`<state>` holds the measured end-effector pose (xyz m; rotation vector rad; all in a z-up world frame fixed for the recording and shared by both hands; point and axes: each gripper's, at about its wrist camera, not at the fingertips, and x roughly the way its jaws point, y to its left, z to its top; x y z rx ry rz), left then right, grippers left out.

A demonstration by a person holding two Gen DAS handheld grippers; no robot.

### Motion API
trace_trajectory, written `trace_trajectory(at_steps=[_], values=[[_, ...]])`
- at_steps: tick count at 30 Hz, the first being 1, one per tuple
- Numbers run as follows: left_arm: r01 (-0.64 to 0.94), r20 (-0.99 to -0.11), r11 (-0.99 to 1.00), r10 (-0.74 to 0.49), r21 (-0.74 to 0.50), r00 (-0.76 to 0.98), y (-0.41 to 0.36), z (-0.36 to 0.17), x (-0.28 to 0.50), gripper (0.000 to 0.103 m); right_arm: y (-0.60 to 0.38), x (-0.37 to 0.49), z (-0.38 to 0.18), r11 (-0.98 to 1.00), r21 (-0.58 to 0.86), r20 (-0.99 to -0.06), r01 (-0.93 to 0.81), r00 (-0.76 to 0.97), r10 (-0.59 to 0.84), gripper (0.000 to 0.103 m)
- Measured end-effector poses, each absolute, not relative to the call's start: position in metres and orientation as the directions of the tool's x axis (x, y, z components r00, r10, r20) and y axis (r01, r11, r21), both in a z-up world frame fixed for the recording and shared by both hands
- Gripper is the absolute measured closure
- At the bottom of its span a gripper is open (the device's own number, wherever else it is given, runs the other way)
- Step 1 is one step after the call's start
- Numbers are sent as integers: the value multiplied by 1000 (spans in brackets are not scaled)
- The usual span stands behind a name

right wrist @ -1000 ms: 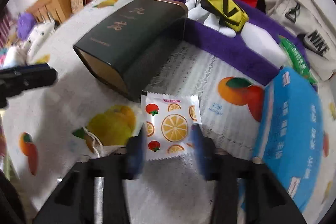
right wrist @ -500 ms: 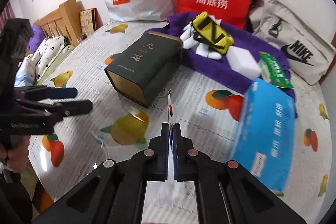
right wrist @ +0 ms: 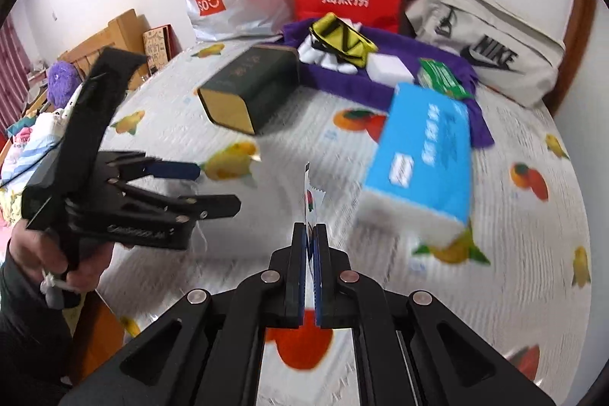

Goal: Organize soft objects
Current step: 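Grasp the white mesh bag with the left tool while the right holds the sachet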

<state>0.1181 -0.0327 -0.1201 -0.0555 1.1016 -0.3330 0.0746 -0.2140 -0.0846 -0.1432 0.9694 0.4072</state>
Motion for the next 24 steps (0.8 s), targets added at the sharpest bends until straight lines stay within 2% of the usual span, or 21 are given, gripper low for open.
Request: trace_trajectory(at_steps=[4,10,13,16,18,19,21,22,23,24], values=[[316,-861,929,-316,-195,398,-49,-121,114,9,-233,72,-95,933,74,-836,-353,488,251,100],[371,-878,926,-234,-71,417,-70,-128,107,1,-258,71,-101,950,77,-833,-303,504,229,100],[389,-881,921,-181,3,436,-80,-132,102,0,-265,71,-103,954,88,-833,-288,504,229,100],[373,-876,928,-191,-14,442,-79,-130,103,1,-269,70,-107,953,109,-830,-282,502,243,100],[367,-870,930,-182,-1,458,-80,-129,102,7,-271,70,-109,952,121,-827,-282,502,254,100],[360,-865,933,-182,-2,468,-78,-128,102,15,-270,70,-109,951,124,-826,-284,501,258,100],[337,-852,942,-178,-2,493,-74,-124,102,36,-270,70,-111,950,129,-825,-285,500,262,100],[326,-846,945,-178,-5,503,-72,-123,102,60,-270,70,-111,949,131,-825,-286,499,265,100],[303,-843,953,-176,-16,508,-66,-121,103,77,-270,70,-112,949,133,-825,-286,499,266,100],[289,-844,957,-174,-23,508,-62,-120,105,80,-269,70,-112,949,134,-825,-286,498,267,100]])
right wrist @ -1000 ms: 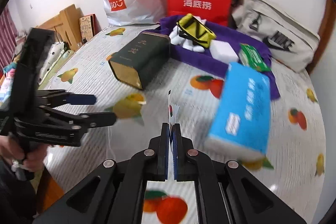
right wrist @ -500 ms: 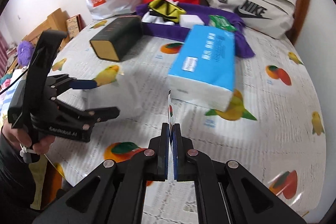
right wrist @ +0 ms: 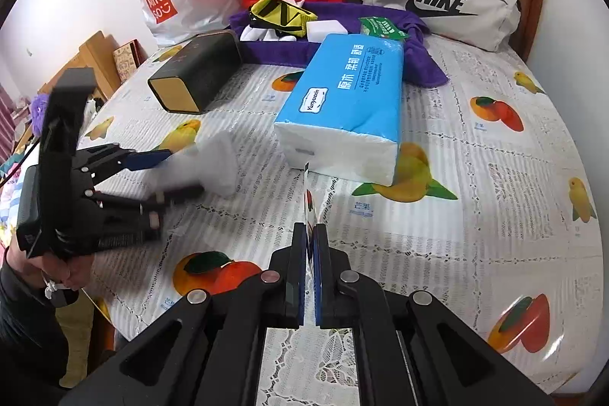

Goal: Organize soft objects
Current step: 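Grasp the white mesh bag with the left tool while the right holds the sachet, then lift the mesh bag and sachet and carry both toward the purple towel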

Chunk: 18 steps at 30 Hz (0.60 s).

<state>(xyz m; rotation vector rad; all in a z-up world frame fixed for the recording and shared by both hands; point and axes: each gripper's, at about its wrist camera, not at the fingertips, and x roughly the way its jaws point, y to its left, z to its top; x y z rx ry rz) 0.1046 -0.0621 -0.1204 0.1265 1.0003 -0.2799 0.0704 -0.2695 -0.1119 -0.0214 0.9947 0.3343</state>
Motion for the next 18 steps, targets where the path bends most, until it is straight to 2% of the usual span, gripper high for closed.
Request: trace_trajectory(at_steps=[2,5,18], values=[[270,-844,962,-184,-48,505,-53,-120,107,93,-269,71,-112,948,135,-825,-288,497,269,100],[248,-844,964,-210,-94,494,-43,-119,106,95,-269,70,-111,949,136,-825,-286,498,268,100],[120,-845,989,-137,-87,517,-7,-105,99,96,-269,67,-100,945,121,-824,-305,500,267,100]])
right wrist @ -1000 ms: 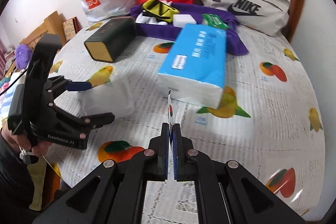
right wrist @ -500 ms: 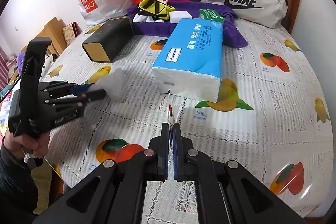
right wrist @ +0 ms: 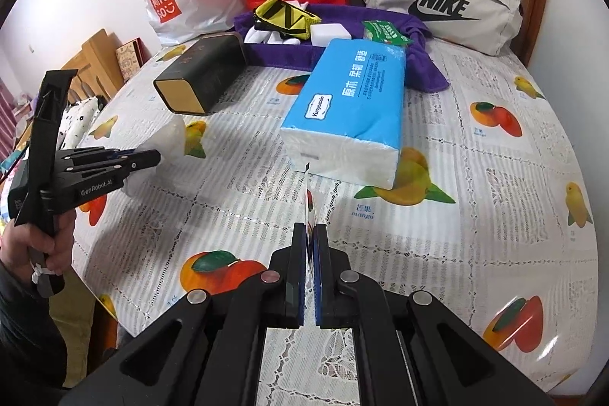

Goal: Organize soft objects
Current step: 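Lift the mesh bag and sachet and carry both toward the purple towel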

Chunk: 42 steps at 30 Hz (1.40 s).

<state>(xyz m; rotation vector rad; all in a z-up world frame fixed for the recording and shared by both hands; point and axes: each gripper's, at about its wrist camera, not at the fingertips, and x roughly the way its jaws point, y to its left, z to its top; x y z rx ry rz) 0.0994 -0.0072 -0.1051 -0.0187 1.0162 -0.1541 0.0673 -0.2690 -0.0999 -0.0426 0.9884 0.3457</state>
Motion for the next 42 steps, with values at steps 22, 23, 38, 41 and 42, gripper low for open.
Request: trace_trajectory(at_steps=[22,23,38,41,42], values=[[38,-798,994,-103,-100,594,19,-38,112,96,-260,78,-50,916,136,-760,-377,554,341,100],[35,-796,994,-101,-100,597,19,-35,114,96,-259,78,-48,915,138,-757,-379,556,344,100],[13,-773,992,-105,-124,625,28,-9,142,96,-267,109,-21,925,108,-715,-365,618,327,100],[15,-772,993,-99,-115,628,27,-4,149,96,-270,120,-19,930,114,-710,-349,627,322,100],[15,-770,994,-96,-112,631,26,-1,151,96,-270,124,-19,933,113,-710,-342,628,317,100]])
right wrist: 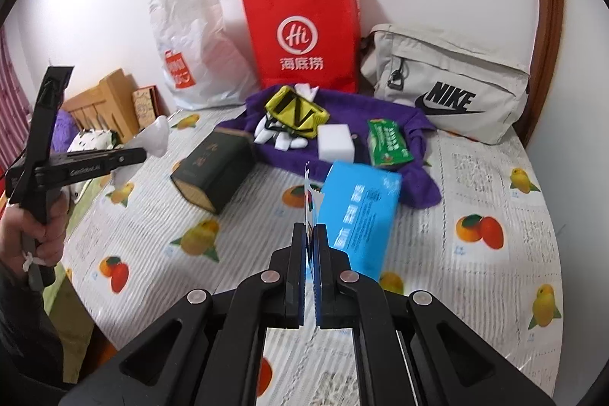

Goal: Organize soft objects
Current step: 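Lift the mesh bag and sachet and carry both toward the purple towel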

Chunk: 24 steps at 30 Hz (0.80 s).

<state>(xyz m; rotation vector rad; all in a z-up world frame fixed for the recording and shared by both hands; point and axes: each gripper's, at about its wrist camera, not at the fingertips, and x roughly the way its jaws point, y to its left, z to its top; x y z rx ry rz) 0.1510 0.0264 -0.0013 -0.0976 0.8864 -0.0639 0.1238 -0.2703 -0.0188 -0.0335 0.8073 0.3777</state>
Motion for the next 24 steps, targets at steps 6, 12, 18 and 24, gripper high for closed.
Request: trace_trajectory(at_steps=[6,12,18,24], values=[[16,-758,993,-97,-113,645,26,8,163,96,-267,148,-19,937,92,-715,-336,633,297,100],[16,-756,993,-99,-116,647,29,10,179,96,-263,168,-15,939,81,-710,-335,642,290,100],[19,-756,992,-109,-127,646,32,8,203,96,-261,190,-10,943,72,-703,-324,654,279,100],[33,-760,989,-133,-145,636,30,3,232,96,-263,216,-12,951,70,-703,-300,662,261,100]])
